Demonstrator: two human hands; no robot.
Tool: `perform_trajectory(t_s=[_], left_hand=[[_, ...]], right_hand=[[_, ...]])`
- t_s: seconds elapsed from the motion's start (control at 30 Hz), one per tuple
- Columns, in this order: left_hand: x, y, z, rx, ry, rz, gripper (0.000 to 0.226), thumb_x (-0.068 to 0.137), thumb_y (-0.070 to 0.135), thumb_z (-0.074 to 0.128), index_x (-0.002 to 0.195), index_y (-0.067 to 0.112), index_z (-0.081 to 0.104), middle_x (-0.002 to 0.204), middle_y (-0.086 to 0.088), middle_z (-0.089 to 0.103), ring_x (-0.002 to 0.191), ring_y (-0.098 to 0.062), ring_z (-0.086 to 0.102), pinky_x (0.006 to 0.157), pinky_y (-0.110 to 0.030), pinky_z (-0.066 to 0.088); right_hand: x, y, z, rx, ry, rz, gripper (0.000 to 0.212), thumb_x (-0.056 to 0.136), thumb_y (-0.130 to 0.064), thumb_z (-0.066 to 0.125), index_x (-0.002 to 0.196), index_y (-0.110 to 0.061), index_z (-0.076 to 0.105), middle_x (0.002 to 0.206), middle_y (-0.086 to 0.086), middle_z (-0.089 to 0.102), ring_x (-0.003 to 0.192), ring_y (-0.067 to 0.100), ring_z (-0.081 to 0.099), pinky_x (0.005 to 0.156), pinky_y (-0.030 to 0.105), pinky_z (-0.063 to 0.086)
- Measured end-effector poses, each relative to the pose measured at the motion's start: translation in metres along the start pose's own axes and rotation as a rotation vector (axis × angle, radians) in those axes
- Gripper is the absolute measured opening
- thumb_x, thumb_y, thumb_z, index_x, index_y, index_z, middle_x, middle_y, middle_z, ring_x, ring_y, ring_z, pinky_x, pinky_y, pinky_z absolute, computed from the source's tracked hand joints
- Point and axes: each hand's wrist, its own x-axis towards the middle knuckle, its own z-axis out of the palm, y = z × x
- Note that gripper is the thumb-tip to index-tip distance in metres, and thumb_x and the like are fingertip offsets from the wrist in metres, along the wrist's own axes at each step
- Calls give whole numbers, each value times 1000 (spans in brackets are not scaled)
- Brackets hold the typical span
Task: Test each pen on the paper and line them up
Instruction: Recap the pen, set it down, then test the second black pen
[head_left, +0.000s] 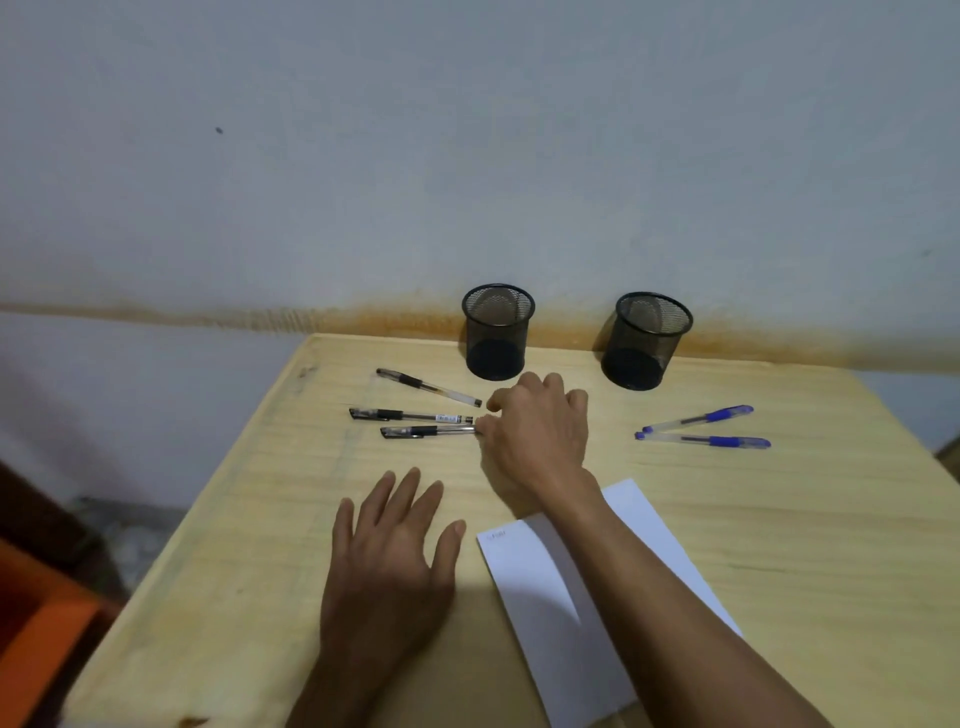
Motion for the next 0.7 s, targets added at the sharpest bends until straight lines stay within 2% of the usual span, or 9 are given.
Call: perform_trajectory(t_s=[0.13, 0.3, 0.37, 0.43, 0.5, 0.57, 0.63, 0.7], left_hand=[[-1, 0, 0, -25, 39, 12, 58, 90, 61, 31, 133, 34, 59, 149, 9, 48, 144, -12, 34, 119, -46, 17], [-1, 0, -2, -56, 31, 6, 63, 88, 63, 28, 135, 34, 57, 151, 10, 45, 146, -11, 30, 120, -46, 15], [-1, -1, -2, -71, 48, 12, 59, 87, 61, 36, 128, 28, 63, 145, 8, 53, 142, -13, 37, 118, -47, 20], [-2, -3, -2, -157, 121, 3, 47, 87, 55, 49, 113, 20, 68, 127, 2, 66, 128, -22, 54, 111, -48, 34], [-5, -3, -9, -304, 265, -25, 36, 85, 46, 61, 102, 15, 67, 112, 1, 67, 110, -26, 61, 96, -34, 43], [-9, 3, -19, -374, 376, 43, 37, 85, 38, 66, 112, 13, 65, 119, 2, 63, 112, -21, 57, 92, -23, 39], [-14, 13, -26, -382, 394, 183, 48, 85, 30, 68, 129, 14, 60, 130, 1, 59, 120, -16, 52, 98, -27, 39], [-18, 26, -28, -313, 382, 309, 44, 88, 27, 64, 131, 15, 61, 133, -1, 61, 123, -18, 53, 101, -34, 38]], right_hand=[[1, -1, 12, -49, -68, -36, 30, 97, -45, 57, 109, -23, 74, 109, 1, 61, 106, 25, 48, 87, 40, 32], [-13, 4, 3, 82, -35, -73, 25, 95, -46, 61, 104, -27, 76, 103, -1, 65, 105, 23, 51, 86, 39, 35], [-25, 11, -8, 320, -46, -28, 19, 94, -42, 66, 97, -25, 73, 96, -1, 70, 100, 24, 59, 81, 38, 42], [-42, 24, -23, 653, -54, 58, 11, 90, -34, 74, 88, -24, 70, 84, -4, 72, 84, 18, 64, 73, 35, 50], [-63, 40, -42, 833, -17, 128, 9, 86, -27, 79, 85, -22, 72, 79, -6, 73, 76, 13, 66, 69, 31, 54], [-84, 58, -60, 903, -5, 176, 8, 84, -25, 81, 85, -23, 73, 78, -6, 74, 75, 10, 67, 70, 27, 56], [-102, 73, -74, 954, -37, 197, 9, 82, -24, 83, 84, -24, 74, 78, -5, 75, 75, 13, 68, 69, 25, 56], [-115, 83, -83, 1027, -92, 207, 8, 81, -22, 84, 83, -22, 76, 78, -3, 75, 72, 17, 66, 68, 24, 56]])
